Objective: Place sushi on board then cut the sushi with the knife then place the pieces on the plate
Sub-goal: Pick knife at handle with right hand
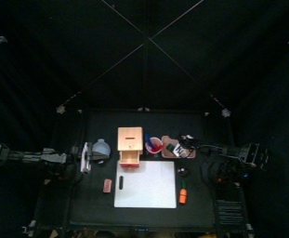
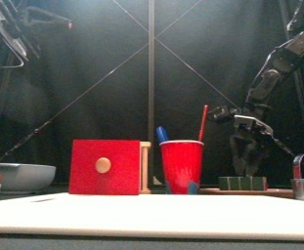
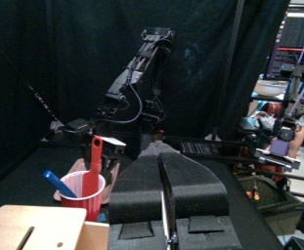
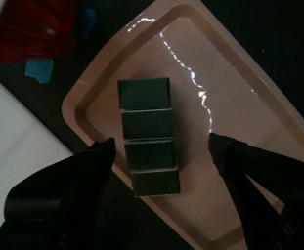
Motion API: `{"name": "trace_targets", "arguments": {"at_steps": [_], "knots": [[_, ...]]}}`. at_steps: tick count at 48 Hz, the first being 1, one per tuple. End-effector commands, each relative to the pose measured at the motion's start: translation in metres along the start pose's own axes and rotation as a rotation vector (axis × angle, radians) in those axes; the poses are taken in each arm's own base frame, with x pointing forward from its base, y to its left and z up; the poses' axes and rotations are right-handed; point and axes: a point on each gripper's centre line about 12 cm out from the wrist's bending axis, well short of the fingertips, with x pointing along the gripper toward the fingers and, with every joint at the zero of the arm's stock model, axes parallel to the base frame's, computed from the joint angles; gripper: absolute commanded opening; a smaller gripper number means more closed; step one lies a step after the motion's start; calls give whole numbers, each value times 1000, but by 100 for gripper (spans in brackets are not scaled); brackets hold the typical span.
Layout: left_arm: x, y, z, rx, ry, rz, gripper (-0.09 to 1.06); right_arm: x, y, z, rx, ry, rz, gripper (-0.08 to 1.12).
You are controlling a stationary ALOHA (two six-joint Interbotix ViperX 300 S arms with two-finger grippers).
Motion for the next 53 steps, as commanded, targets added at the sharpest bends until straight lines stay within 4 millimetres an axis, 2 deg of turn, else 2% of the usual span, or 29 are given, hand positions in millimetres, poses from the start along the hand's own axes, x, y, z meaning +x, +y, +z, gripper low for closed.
{"name": "trace_targets", "arguments": {"at_steps": [1,11,26,29,36,41,47,53], "knots": [[2,1,6,1,-21,9,9,1,1,4,-6,-15,4,105],[2,2,5,2,-18,13,9,9,0,1,-15,6,-5,105],[1,4,1,4,-9,19,9,11,2,8,-13,-19,3,104],[0,4,0,5,-6,18,9,11,3,8,-16,-20,3,99],[0,5,0,5,-7,25,9,11,4,8,-19,-20,5,71],[0,6,-1,6,-4,30,9,11,4,9,-23,-23,5,65],[0,7,-1,5,-5,33,9,-19,2,12,-36,-75,3,65],[0,7,-1,5,-3,33,9,-65,0,6,-25,-149,20,65]]}}
